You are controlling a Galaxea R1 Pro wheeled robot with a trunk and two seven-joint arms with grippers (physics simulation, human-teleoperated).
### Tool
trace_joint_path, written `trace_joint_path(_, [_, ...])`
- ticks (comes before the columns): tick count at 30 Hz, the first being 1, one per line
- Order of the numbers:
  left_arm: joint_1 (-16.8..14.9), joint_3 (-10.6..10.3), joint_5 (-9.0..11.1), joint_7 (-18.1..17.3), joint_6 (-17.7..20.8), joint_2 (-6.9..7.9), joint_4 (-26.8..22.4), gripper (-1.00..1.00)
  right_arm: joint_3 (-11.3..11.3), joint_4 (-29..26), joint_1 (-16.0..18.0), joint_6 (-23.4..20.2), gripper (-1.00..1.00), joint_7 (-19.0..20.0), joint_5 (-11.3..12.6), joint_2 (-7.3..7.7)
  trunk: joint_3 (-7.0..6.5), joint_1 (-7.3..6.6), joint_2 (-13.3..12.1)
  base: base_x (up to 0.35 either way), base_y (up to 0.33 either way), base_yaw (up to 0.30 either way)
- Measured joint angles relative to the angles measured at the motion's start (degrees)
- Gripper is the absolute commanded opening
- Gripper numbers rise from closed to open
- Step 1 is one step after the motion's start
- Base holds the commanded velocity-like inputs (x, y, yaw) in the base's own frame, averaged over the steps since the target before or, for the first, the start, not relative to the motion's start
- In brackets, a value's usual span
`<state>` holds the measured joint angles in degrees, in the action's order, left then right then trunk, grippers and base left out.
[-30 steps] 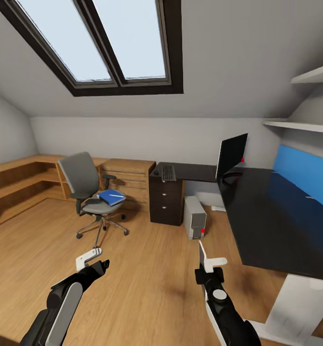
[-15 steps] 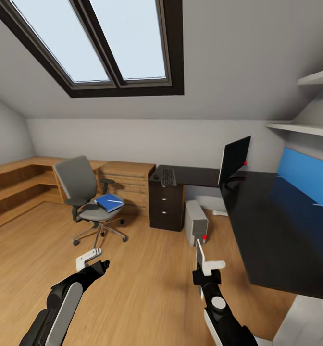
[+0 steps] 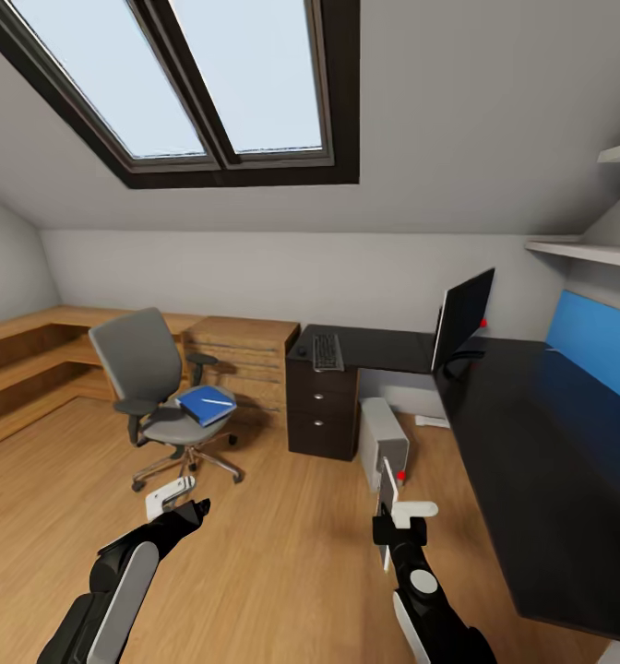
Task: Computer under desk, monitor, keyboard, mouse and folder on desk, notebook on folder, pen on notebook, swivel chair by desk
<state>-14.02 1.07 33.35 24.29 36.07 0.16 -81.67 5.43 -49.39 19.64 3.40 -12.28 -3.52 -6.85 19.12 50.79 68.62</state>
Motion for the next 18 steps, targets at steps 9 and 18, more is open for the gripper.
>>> trace_joint_path(9, [0.0, 0.0, 0.0, 0.0, 0.0, 0.00, 0.0, 1.00, -1.5, -0.1, 0.0, 0.1, -1.00, -4.3, 0.4, -0.01, -1.62, -1.98, -3.6, 0.339, 0.088, 0.000])
trace_joint_path(18, [0.0, 0.0, 0.1, 0.0, 0.1, 0.00, 0.1, 1.00, -1.6, -2.6, 0.0, 1.8, -1.00, -5.1, 0.5, -0.10, -3.25, -3.96, -7.2, 0.339, 0.080, -0.034])
